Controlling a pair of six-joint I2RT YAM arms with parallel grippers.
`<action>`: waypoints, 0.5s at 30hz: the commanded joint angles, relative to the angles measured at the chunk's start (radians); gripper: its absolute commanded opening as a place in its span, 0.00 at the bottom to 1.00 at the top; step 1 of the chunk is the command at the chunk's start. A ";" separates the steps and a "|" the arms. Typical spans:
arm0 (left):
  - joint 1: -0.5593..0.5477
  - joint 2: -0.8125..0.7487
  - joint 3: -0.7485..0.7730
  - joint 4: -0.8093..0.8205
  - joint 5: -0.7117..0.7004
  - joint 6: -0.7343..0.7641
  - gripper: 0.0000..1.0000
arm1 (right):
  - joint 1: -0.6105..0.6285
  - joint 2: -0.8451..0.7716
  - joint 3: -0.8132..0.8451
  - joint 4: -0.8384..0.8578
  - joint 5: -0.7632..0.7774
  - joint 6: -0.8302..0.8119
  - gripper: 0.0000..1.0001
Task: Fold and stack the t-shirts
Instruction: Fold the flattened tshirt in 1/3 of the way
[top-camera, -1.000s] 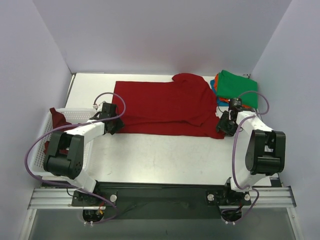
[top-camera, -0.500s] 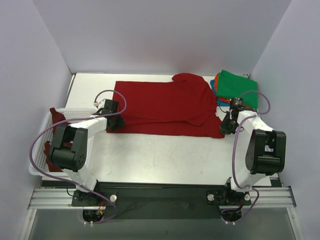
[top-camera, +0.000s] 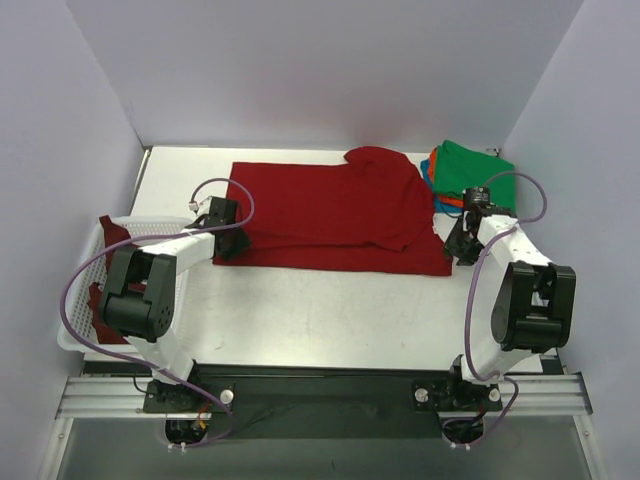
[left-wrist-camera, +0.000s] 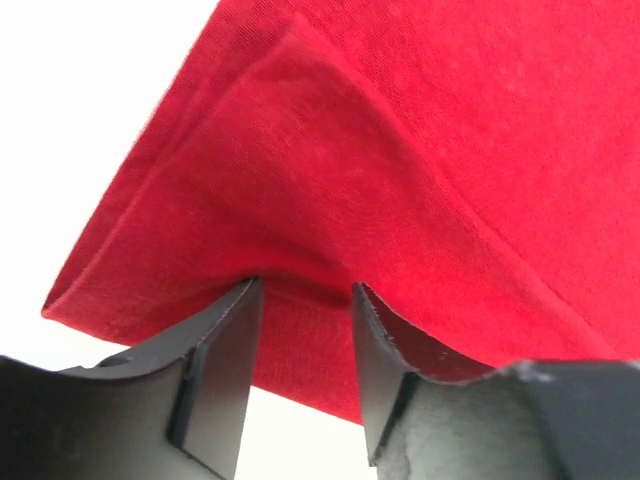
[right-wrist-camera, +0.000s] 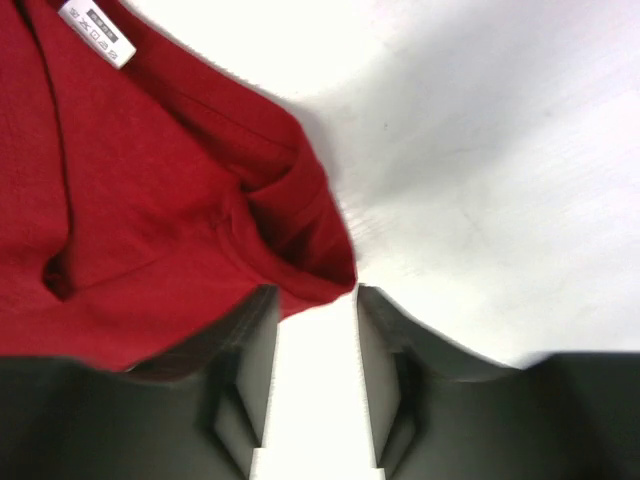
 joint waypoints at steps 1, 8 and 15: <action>0.002 -0.044 0.000 0.028 0.038 0.048 0.57 | -0.004 -0.044 0.009 -0.054 0.060 0.008 0.40; -0.004 -0.167 0.034 -0.004 0.052 0.074 0.62 | -0.011 -0.192 -0.075 -0.009 -0.089 0.089 0.49; -0.008 -0.293 -0.062 -0.086 -0.066 0.042 0.61 | -0.037 -0.295 -0.312 0.186 -0.255 0.238 0.47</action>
